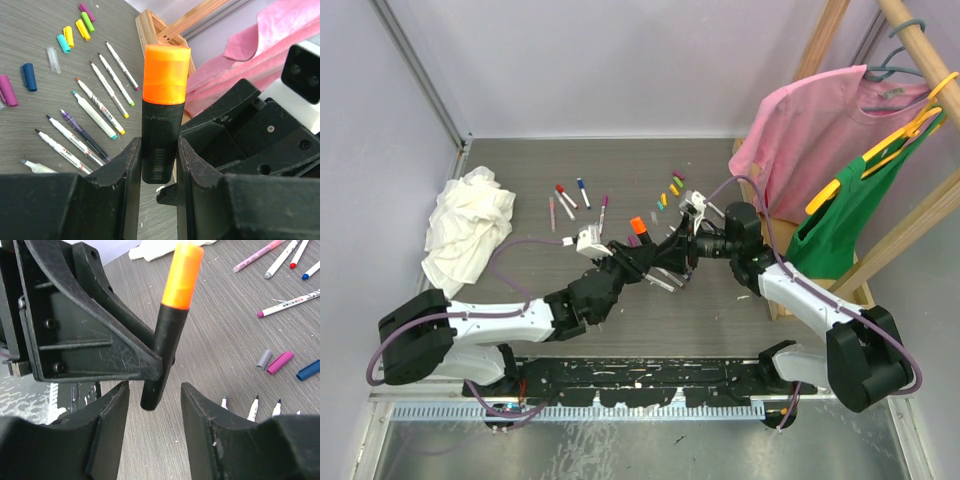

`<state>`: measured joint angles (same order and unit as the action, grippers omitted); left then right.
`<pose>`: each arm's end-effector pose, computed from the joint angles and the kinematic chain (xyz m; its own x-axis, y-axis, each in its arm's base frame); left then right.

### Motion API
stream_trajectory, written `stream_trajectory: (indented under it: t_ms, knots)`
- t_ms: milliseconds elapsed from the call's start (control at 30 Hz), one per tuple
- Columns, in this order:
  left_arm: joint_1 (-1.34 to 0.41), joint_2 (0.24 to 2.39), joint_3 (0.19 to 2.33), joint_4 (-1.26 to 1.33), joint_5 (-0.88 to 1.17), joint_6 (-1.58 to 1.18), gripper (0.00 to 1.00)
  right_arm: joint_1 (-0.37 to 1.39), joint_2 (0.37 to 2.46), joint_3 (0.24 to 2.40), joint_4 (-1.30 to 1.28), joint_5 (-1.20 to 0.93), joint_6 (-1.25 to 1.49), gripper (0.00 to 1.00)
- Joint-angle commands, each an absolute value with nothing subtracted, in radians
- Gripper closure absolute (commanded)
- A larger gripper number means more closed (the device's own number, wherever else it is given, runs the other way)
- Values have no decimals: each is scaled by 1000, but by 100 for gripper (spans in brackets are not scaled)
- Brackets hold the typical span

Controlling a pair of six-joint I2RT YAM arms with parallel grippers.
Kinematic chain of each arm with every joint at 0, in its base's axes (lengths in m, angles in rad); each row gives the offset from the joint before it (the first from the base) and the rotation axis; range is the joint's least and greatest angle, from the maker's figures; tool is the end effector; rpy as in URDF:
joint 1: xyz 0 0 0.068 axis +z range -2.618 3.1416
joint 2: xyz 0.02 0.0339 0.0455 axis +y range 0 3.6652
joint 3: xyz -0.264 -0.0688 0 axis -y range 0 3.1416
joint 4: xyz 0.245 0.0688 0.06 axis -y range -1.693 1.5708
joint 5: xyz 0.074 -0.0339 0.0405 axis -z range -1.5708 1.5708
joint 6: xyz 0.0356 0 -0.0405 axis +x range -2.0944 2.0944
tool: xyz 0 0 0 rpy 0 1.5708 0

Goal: Open the pen caps
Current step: Pick up the pen from the center of the board.

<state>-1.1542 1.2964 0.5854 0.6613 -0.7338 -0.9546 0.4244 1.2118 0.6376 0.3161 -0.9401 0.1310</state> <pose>0.1325 -0.2405 0.2482 -0.3450 -0.7181 -0.6044 0.2197 0.5642 -0.7958 0.2227 0.1322 0.2537 -0.3553 -0.0760 -0.9317 -0.9159 0.2277 0.3307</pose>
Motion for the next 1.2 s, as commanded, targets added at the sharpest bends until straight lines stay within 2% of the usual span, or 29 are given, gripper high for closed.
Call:
stream_trajectory:
  t_ms: [0, 133, 267, 333, 467, 600, 667, 800, 867, 1167]
  knots:
    - [-1173, 1316, 634, 703, -777, -954, 100, 442, 1210, 661, 339, -903, 136, 51]
    - [-1181, 1331, 644, 704, -783, -959, 100, 446, 1212, 671, 313, -892, 116, 62]
    - [-1183, 1326, 643, 704, -780, -961, 95, 446, 1216, 683, 289, -887, 102, 79]
    - [-1183, 1318, 641, 705, -772, -956, 90, 447, 1219, 692, 272, -882, 92, 87]
    - [-1183, 1300, 630, 705, -758, -946, 71, 446, 1214, 704, 249, -871, 87, 99]
    - [-1181, 1262, 591, 723, -758, -933, 42, 445, 1208, 723, 218, -885, 84, 99]
    - [-1176, 1218, 563, 736, -746, -911, 32, 438, 1212, 735, 196, -903, 81, 99]
    - [-1114, 1118, 502, 730, -607, -848, 14, 424, 1229, 762, 149, -961, 70, 99]
    - [-1063, 1066, 472, 735, -475, -801, 1, 417, 1238, 783, 108, -993, 43, 99]
    - [-759, 968, 485, 707, 234, -732, 1, 402, 1295, 868, -109, -1254, -151, 99]
